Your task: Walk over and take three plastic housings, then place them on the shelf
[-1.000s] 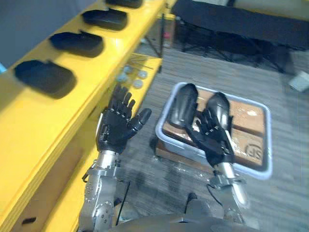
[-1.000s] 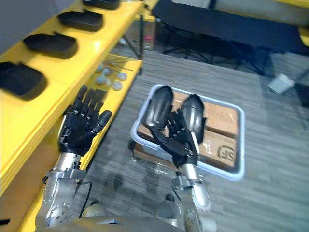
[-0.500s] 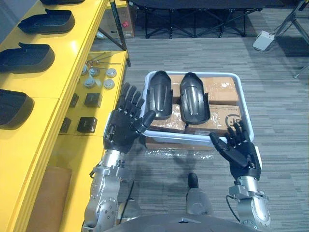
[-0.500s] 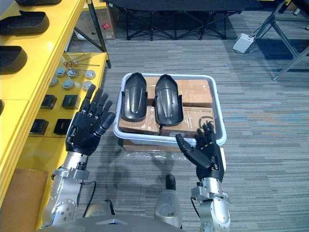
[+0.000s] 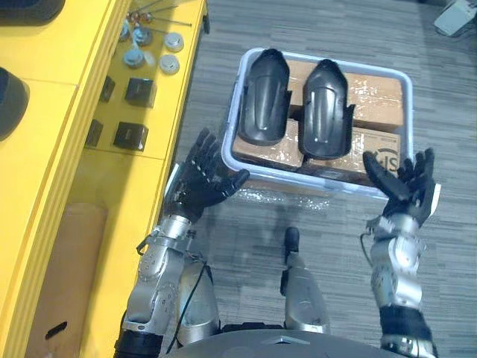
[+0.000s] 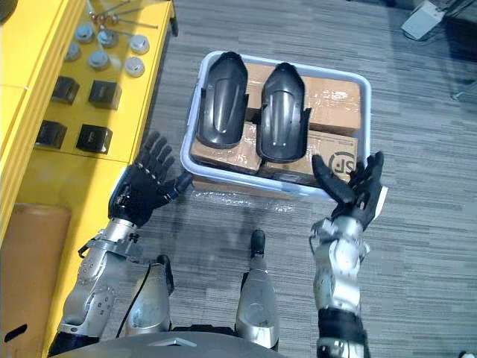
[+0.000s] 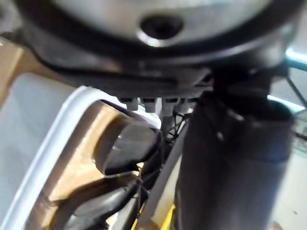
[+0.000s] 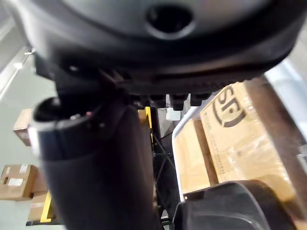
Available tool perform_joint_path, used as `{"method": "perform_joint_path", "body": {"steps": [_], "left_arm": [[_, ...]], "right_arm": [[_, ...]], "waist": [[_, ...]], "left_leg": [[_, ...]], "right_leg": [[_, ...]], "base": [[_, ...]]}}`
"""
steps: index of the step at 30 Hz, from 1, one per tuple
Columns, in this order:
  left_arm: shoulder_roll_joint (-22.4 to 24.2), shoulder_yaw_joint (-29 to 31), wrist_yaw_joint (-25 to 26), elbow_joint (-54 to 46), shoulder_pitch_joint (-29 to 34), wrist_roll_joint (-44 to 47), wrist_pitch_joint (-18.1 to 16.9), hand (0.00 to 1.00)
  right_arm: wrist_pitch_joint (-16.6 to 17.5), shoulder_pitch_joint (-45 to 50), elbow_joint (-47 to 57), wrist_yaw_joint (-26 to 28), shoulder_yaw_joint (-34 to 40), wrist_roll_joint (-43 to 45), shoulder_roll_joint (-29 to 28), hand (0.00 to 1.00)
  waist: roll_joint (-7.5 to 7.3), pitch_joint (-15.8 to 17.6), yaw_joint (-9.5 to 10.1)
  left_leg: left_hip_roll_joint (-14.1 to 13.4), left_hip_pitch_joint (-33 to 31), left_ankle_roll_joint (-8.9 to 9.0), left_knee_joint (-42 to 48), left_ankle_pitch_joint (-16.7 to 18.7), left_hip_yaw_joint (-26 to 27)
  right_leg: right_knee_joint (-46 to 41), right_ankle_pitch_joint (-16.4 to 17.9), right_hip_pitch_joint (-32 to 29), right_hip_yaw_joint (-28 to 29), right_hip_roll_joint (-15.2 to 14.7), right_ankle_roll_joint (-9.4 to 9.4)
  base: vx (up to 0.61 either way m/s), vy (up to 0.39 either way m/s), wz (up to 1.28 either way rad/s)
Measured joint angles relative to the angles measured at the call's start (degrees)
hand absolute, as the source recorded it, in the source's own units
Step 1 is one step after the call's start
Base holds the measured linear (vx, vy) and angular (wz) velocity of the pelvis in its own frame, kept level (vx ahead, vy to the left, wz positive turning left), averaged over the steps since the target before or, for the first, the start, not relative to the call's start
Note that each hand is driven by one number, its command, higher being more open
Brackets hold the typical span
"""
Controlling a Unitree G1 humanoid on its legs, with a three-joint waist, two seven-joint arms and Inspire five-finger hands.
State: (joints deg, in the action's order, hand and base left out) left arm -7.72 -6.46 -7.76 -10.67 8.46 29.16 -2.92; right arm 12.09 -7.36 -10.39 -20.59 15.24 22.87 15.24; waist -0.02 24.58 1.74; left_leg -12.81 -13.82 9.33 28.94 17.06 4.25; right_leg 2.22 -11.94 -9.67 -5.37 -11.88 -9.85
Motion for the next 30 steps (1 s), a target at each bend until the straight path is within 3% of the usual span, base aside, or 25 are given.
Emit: {"method": "perform_joint_path", "body": {"steps": [6, 14, 17, 19, 25, 26, 30], "left_arm": [[-2.17, -0.48, -0.38, 9.70, -1.37, -0.80, 0.75, 1.00], [-2.42, -1.51, -0.23, 16.01, -1.25, -1.16, 0.34, 1.00], [-2.43, -2.88, -0.34, 19.01, -1.25, -2.72, 0.02, 1.00], [-2.27, -5.03, -0.31, 22.09, -1.17, -2.77, -0.19, 1.00], [-2.17, -7.18, 0.40, 27.06, -1.02, -2.61, -1.91, 1.00], [-2.17, -7.18, 0.90, 27.26, -1.04, -2.50, -2.14, 1.00], [-1.33, -7.25, 1.97, 28.51, -1.22, -2.24, -3.51, 1.00]], "right_arm": [[-4.22, -13.00, -14.20, -2.14, 1.48, -0.03, 10.00, 1.00], [-9.71, -25.26, -29.73, -3.30, -0.15, -3.76, 23.11, 1.00], [-13.76, -30.22, -34.17, -3.16, -3.55, -4.52, 27.23, 1.00], [-16.98, -33.24, -38.15, -2.28, -6.18, -4.58, 30.63, 1.00], [-22.04, -36.30, -45.30, 1.97, -9.38, -4.95, 34.41, 1.00], [-22.83, -36.63, -45.53, 3.16, -10.11, -6.23, 35.44, 0.00], [-25.40, -39.05, -50.81, 6.76, -10.78, -9.16, 39.50, 0.00]], "waist": [[0.43, 0.47, 2.95], [4.18, 3.40, 5.77], [5.82, 4.06, 6.35], [7.71, 4.45, 7.59], [10.72, 4.59, 8.77], [10.74, 4.58, 8.96], [10.99, 4.42, 9.35]], "left_leg": [[0.22, -3.69, -0.42, 3.62, 0.91, -3.21], [0.53, -8.32, -0.84, 8.06, 1.97, -6.19], [0.62, -9.71, -0.93, 9.19, 2.01, -6.60], [0.64, -10.10, -1.12, 9.76, 2.12, -6.80], [1.20, -12.67, -1.31, 10.91, 2.10, -7.76], [1.39, -13.22, -1.43, 10.98, 2.01, -7.76], [2.32, -14.17, -1.83, 11.06, 1.58, -8.52]], "right_leg": [[-0.22, 0.00, 0.03, -2.55, 0.04, 0.00], [-1.49, -0.12, -1.27, -4.94, 0.03, -0.20], [-2.35, -0.15, -2.39, -5.07, -0.01, -0.23], [-3.30, -0.14, -3.07, -5.44, -0.04, -0.24], [-4.27, -0.22, -5.05, -6.07, -0.33, -0.36], [-4.35, -0.36, -5.57, -6.08, -0.50, -0.57], [-4.98, -0.41, -6.03, -7.03, -1.35, -0.66]], "base": [[-0.04, 0.027, 0.21], [-0.07, 0.030, 0.13], [-0.04, 0.031, 0.03], [-0.04, 0.020, -0.02], [-0.06, 0.018, 0.04], [-0.05, 0.021, 0.05], [-0.05, 0.035, 0.12]]}}
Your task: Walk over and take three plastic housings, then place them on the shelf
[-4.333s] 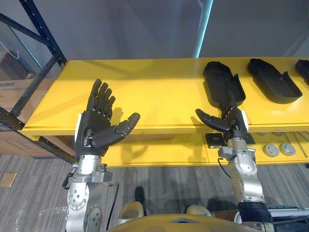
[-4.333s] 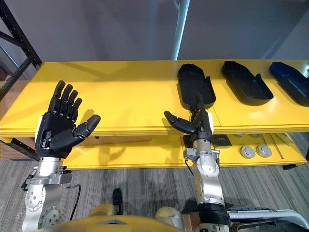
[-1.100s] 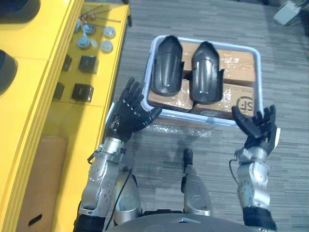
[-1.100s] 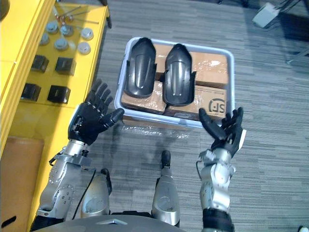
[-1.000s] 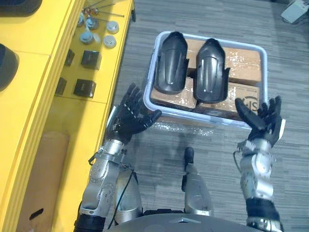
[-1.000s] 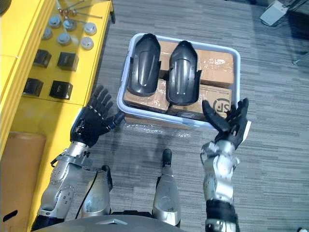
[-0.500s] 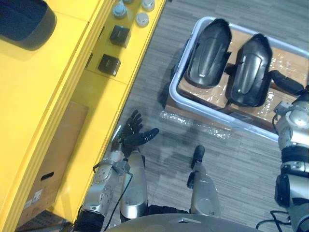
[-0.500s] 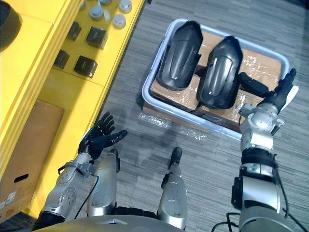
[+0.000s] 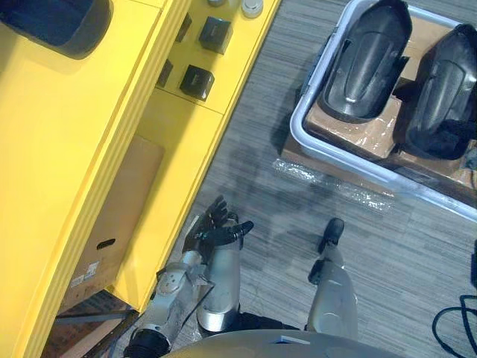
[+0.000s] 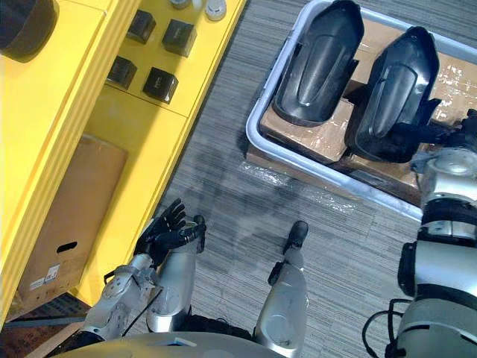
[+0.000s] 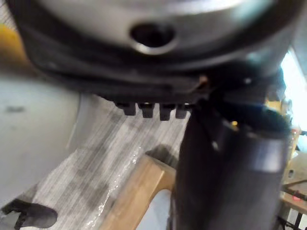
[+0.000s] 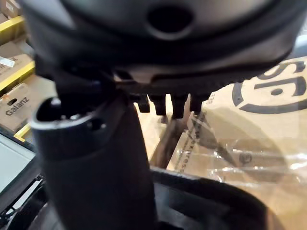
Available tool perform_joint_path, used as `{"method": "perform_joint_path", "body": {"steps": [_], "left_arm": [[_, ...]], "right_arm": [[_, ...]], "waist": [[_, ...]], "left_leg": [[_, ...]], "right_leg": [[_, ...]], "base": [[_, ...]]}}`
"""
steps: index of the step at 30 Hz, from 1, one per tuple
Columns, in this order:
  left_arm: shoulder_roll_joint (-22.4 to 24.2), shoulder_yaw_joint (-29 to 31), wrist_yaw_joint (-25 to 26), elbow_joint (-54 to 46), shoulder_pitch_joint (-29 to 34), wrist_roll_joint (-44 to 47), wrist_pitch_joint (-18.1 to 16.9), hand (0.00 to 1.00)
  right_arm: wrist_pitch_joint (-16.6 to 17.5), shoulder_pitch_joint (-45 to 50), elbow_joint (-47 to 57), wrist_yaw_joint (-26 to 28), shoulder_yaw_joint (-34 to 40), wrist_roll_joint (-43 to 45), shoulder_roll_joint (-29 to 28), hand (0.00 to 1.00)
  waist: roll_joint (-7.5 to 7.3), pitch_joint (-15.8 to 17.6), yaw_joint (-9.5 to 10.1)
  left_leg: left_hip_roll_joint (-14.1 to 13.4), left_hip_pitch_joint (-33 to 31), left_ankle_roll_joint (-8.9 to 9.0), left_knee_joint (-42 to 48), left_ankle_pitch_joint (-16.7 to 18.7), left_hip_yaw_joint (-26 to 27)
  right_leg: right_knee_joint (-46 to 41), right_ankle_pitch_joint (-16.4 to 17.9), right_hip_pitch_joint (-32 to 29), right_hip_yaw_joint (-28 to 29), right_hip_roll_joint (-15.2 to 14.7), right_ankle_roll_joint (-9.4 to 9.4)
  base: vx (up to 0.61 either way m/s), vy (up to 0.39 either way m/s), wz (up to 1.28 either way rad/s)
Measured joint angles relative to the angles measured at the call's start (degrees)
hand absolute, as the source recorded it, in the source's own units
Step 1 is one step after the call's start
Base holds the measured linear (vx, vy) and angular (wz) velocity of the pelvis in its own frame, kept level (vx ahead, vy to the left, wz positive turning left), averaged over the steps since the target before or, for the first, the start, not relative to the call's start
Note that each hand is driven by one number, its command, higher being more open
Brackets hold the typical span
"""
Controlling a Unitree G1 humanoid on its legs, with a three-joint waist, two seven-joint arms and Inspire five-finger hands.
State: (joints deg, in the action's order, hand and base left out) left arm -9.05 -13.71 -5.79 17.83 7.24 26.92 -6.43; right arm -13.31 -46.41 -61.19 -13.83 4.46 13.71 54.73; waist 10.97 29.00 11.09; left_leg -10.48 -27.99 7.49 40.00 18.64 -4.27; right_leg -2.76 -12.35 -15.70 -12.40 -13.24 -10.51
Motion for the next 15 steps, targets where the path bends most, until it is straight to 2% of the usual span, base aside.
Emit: {"method": "perform_joint_path", "body": {"steps": [5, 9, 11, 15], "left_arm": [[0.15, 0.03, 0.63, 0.70, -0.12, -0.02, -0.37, 1.00], [0.17, 0.13, 1.14, 0.67, -0.10, -0.03, -1.23, 1.00], [0.26, 0.08, 1.64, 0.66, -0.03, -0.03, -1.26, 1.00], [0.24, 0.26, 1.92, 0.24, 0.16, 0.02, -2.08, 1.00]], "right_arm": [[-1.94, -0.21, -3.16, 1.17, 1.11, -7.21, 2.83, 0.00], [-6.47, -1.52, -5.08, 2.50, 2.58, -12.77, 3.56, 0.00], [-7.08, -1.79, -5.42, 2.03, 3.51, -13.25, 2.95, 0.00], [-11.49, -3.73, -5.31, 0.84, 5.18, -14.59, 1.56, 0.00]], "waist": [[0.32, -0.22, 0.68], [0.66, -0.45, 1.19], [1.03, -0.71, 1.22], [1.38, -0.96, 1.13]], "left_leg": [[0.23, -0.89, 0.17, -0.33, -0.69, -0.94], [0.18, -0.31, 0.33, -1.36, -1.53, -1.07], [0.10, 0.18, 0.44, -1.60, -1.72, -1.20], [-0.07, 1.52, 0.67, -2.49, -2.37, -1.15]], "right_leg": [[-0.22, 0.08, -0.39, -1.46, -0.15, 0.02], [-0.64, 0.25, -0.33, -1.87, -0.17, 0.23], [-1.42, 0.67, -0.23, -2.03, -0.17, 0.47], [-2.21, 0.96, 0.30, -2.14, -0.17, 0.90]], "base": [[-0.02, 0.019, 0.10], [-0.01, 0.000, 0.03], [-0.04, -0.003, 0.03], [-0.05, 0.004, 0.00]]}}
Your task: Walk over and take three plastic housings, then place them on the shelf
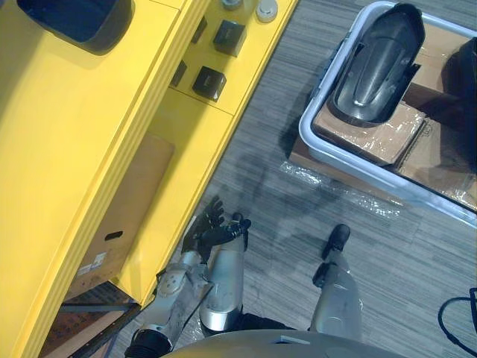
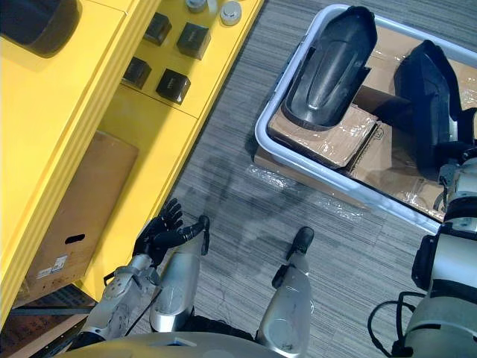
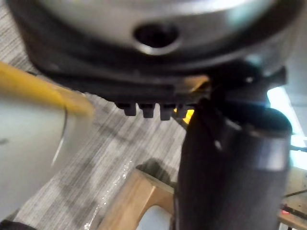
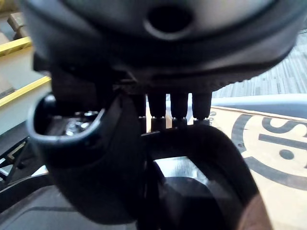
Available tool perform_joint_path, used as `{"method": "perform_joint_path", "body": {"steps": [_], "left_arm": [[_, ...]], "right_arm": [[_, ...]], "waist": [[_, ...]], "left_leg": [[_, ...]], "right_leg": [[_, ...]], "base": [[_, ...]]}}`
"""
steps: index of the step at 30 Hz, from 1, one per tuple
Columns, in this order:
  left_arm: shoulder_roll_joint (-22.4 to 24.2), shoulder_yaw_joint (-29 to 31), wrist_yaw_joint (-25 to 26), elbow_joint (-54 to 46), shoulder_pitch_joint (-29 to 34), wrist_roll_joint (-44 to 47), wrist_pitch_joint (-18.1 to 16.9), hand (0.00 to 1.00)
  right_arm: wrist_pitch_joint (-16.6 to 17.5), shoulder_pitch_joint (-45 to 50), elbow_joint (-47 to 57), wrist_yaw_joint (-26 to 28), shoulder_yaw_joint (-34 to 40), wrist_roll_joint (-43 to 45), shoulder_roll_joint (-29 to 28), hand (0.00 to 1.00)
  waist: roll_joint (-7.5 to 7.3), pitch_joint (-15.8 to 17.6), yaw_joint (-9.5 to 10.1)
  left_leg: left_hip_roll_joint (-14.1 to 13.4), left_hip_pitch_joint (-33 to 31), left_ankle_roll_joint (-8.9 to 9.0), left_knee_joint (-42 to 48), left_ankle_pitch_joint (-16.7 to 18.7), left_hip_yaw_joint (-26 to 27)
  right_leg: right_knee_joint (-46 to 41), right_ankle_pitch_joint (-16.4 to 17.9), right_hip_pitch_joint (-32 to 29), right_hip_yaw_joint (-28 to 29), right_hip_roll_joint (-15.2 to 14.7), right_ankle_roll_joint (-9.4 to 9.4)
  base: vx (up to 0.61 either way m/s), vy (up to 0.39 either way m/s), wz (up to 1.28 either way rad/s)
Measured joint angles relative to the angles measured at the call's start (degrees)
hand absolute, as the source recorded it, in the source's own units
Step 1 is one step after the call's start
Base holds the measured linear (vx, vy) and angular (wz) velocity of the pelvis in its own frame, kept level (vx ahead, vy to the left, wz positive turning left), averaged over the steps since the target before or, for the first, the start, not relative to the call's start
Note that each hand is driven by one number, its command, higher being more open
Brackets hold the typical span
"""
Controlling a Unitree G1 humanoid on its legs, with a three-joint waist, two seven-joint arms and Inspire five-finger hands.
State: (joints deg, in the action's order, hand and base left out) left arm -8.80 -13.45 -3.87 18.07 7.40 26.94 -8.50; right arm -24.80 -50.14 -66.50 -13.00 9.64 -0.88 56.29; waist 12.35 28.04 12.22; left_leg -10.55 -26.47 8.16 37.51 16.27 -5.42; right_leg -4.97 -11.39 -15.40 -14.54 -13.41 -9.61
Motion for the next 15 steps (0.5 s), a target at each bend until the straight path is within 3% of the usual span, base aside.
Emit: {"method": "perform_joint_path", "body": {"steps": [5, 8, 15], "left_arm": [[0.00, 0.95, -0.66, -0.92, 0.49, 6.86, -0.13, 1.00], [-0.05, 3.42, -2.15, -3.35, 2.74, 9.87, -0.19, 1.00], [-0.14, 5.40, -5.95, -9.03, 7.76, 10.18, -1.65, 1.00]], "right_arm": [[-5.55, 0.32, 0.01, -2.55, 2.85, -0.92, -3.00, 0.00], [-6.33, 0.73, 0.29, -4.87, 4.23, -1.07, -5.26, 0.00], [-2.31, 7.82, 6.28, -12.58, 4.41, -2.44, -10.18, 0.00]], "waist": [[-0.26, 0.17, -0.23], [-0.93, 0.59, -1.34], [-5.10, 1.02, -2.42]], "left_leg": [[-0.04, 2.26, 0.14, -0.77, -0.28, 0.02], [-0.05, 3.78, 0.15, -1.11, -0.27, 0.30], [-0.17, 9.32, 0.60, -5.53, -1.35, 1.71]], "right_leg": [[0.17, 0.05, 2.10, -0.07, 0.03, 0.10], [0.76, 0.02, 3.62, -0.03, 0.03, 0.09], [3.83, -0.43, 7.88, 0.05, 0.16, 0.08]], "base": [[-0.03, 0.026, 0.02], [-0.01, 0.045, -0.02], [0.04, 0.025, -0.04]]}}
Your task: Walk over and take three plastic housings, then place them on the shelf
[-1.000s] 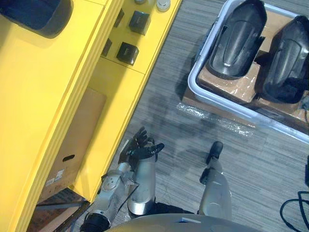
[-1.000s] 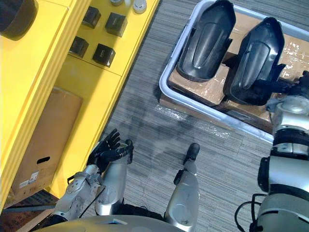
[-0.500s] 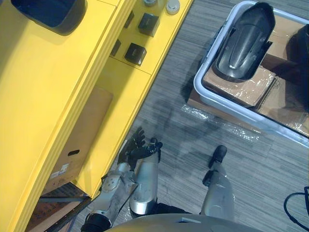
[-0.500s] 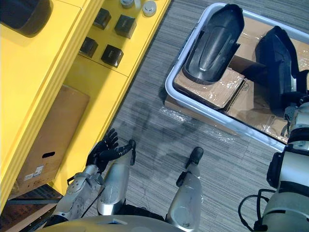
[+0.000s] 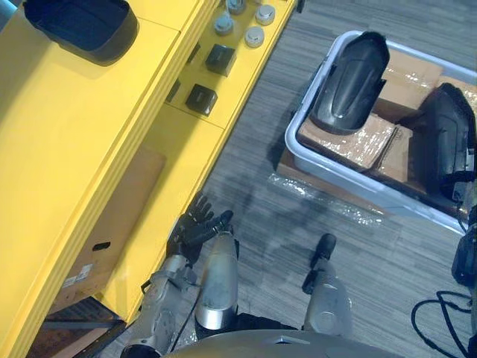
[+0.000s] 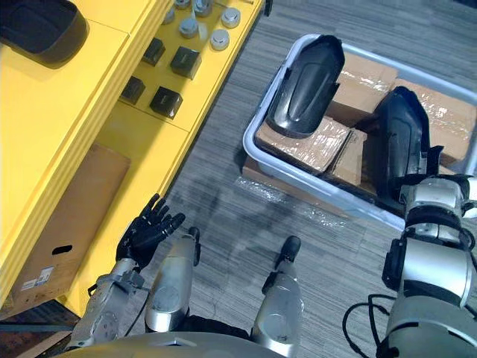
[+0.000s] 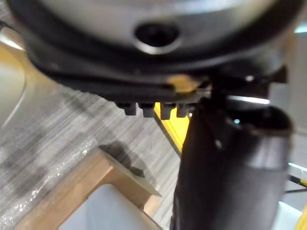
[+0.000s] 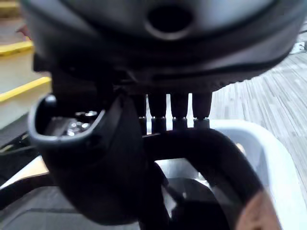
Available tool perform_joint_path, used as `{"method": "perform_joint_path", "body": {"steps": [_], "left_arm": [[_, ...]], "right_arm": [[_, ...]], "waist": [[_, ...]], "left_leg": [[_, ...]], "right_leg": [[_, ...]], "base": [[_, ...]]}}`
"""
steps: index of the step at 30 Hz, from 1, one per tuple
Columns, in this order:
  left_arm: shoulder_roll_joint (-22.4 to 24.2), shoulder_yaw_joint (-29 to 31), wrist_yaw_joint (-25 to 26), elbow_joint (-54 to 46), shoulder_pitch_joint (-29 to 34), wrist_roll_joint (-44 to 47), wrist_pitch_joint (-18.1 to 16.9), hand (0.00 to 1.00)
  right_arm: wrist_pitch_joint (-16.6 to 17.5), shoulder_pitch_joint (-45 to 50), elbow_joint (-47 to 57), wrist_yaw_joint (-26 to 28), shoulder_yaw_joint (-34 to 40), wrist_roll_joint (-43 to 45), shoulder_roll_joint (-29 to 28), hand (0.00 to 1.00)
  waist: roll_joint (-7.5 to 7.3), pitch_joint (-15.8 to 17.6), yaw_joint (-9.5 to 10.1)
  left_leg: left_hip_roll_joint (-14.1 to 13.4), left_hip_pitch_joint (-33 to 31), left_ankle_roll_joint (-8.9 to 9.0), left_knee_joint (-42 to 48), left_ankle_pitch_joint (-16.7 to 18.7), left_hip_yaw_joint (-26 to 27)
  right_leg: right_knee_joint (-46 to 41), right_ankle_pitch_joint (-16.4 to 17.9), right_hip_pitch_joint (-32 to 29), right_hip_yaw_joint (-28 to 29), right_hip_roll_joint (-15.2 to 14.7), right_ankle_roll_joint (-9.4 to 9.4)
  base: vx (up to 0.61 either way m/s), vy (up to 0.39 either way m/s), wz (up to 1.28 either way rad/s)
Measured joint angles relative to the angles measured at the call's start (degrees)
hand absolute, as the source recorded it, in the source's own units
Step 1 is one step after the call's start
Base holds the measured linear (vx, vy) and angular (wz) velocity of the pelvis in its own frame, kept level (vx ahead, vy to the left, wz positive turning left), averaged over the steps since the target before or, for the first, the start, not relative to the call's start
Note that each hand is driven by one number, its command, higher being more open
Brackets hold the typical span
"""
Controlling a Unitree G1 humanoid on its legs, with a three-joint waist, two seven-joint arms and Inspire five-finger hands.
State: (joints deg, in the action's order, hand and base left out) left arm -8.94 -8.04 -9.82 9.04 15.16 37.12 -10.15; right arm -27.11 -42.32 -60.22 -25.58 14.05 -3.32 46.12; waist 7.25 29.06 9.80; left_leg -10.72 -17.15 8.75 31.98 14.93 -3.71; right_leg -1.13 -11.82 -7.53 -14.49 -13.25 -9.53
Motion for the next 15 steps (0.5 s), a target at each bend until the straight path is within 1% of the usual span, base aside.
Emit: {"method": "perform_joint_path", "body": {"steps": [2, 3, 4, 6, 8, 9, 10, 11, 12, 13, 14, 15], "left_arm": [[-0.07, 0.24, -0.31, -5.48, 1.34, -3.01, -0.07, 1.00], [-0.05, 0.67, -0.47, -7.41, 1.35, -4.28, -0.07, 1.00], [-0.09, 1.56, -0.73, -9.43, 1.27, -4.78, -0.09, 1.00], [-0.26, 3.36, -1.18, -13.01, 0.03, -6.17, -0.09, 1.00], [-1.31, 3.96, -3.61, -14.75, -4.17, -6.01, 0.52, 1.00], [-1.45, 4.01, -5.68, -14.98, -5.91, -4.15, 2.50, 1.00], [-1.58, 3.95, -7.20, -15.07, -7.18, -1.76, 4.54, 1.00], [-1.74, 3.51, -10.12, -15.17, -9.68, 3.38, 9.43, 1.00], [-1.67, 2.50, -12.87, -15.04, -11.92, 8.99, 15.17, 1.00], [-1.77, 1.54, -13.86, -14.58, -13.00, 11.14, 17.28, 1.00], [-1.81, -0.85, -14.96, -12.79, -15.36, 14.35, 20.98, 1.00], [-1.47, -3.09, -15.12, -10.34, -17.71, 15.55, 23.45, 1.00]], "right_arm": [[2.81, 4.74, 10.52, -4.00, 0.73, -1.46, -1.81, 0.00], [4.13, 6.48, 14.64, -5.30, 1.28, -3.39, -2.71, 0.00], [5.36, 7.78, 18.57, -6.59, 1.37, -5.45, -3.87, 0.00], [9.31, 10.41, 24.73, -8.48, 1.59, -9.94, -5.81, 0.00], [13.81, 12.45, 29.33, -10.40, 1.60, -16.65, -7.40, 0.00], [15.58, 12.47, 29.79, -10.84, 1.60, -19.11, -8.02, 0.00], [16.72, 12.47, 29.90, -11.21, 1.59, -20.51, -8.24, 0.00], [18.61, 12.47, 30.36, -11.45, 1.41, -22.93, -8.70, 0.00], [20.57, 12.49, 31.35, -11.63, 0.85, -25.90, -9.22, 0.00], [21.52, 12.49, 31.75, -11.76, 0.48, -27.41, -9.55, 0.00], [23.54, 12.50, 32.53, -12.19, -0.46, -29.76, -10.29, 0.00], [25.62, 12.51, 33.29, -12.62, -1.78, -31.47, -10.75, 0.00]], "waist": [[-1.08, 0.04, -1.32], [-1.37, -0.13, -1.83], [-1.98, -0.53, -2.43], [-3.51, -2.43, -3.08], [-5.07, -5.35, -4.05], [-5.56, -6.84, -4.42], [-5.74, -7.61, -4.66], [-6.03, -8.89, -5.09], [-6.26, -9.81, -5.45], [-6.41, -10.39, -5.51], [-6.61, -11.61, -6.03], [-6.73, -12.55, -6.95]], "left_leg": [[-0.18, 2.41, 0.18, -1.49, -0.26, 0.68], [-0.27, 3.71, 0.23, -2.23, -0.28, 0.91], [-0.46, 4.95, 0.36, -3.07, -0.36, 1.35], [-0.92, 6.47, 0.65, -4.77, -0.57, 2.19], [-1.17, 8.72, 0.91, -7.01, -0.87, 3.18], [-1.24, 9.31, 0.94, -7.59, -0.89, 3.66], [-1.27, 9.92, 0.95, -7.96, -0.89, 3.96], [-1.29, 11.43, 0.96, -8.67, -0.88, 4.68], [-1.34, 13.32, 0.96, -9.62, -0.88, 5.84], [-1.39, 14.17, 0.96, -10.20, -0.87, 6.59], [-1.41, 15.63, 0.96, -11.06, -0.88, 7.65], [-1.43, 16.94, 0.95, -11.83, -0.88, 8.44]], "right_leg": [[0.88, -0.19, 1.79, 0.26, 0.16, 0.01], [1.54, -0.20, 2.93, 0.26, 0.27, 0.02], [2.10, -0.20, 3.83, 0.36, 0.42, 0.01], [3.36, -0.29, 4.65, 0.55, 0.81, 0.11], [4.62, -0.44, 5.92, 0.83, 1.06, 0.30], [4.86, -0.44, 6.05, 0.96, 1.08, 0.30], [5.08, -0.45, 6.43, 1.03, 1.09, 0.31], [5.30, -0.47, 7.18, 1.32, 1.09, 0.34], [5.31, -0.49, 7.86, 1.75, 1.08, 0.36], [5.32, -0.49, 7.98, 2.11, 1.08, 0.37], [5.34, -0.50, 8.25, 2.41, 1.08, 0.38], [5.37, -0.50, 8.74, 2.53, 1.08, 0.38]], "base": [[0.08, 0.023, -0.08], [0.08, 0.020, -0.11], [0.08, 0.007, -0.15], [0.08, -0.007, -0.15], [0.11, -0.015, -0.15], [0.08, -0.003, -0.17], [0.11, 0.015, -0.18], [0.11, 0.028, -0.26], [0.12, 0.036, -0.33], [0.08, 0.039, -0.42], [0.07, 0.037, -0.37], [0.06, 0.036, -0.33]]}}
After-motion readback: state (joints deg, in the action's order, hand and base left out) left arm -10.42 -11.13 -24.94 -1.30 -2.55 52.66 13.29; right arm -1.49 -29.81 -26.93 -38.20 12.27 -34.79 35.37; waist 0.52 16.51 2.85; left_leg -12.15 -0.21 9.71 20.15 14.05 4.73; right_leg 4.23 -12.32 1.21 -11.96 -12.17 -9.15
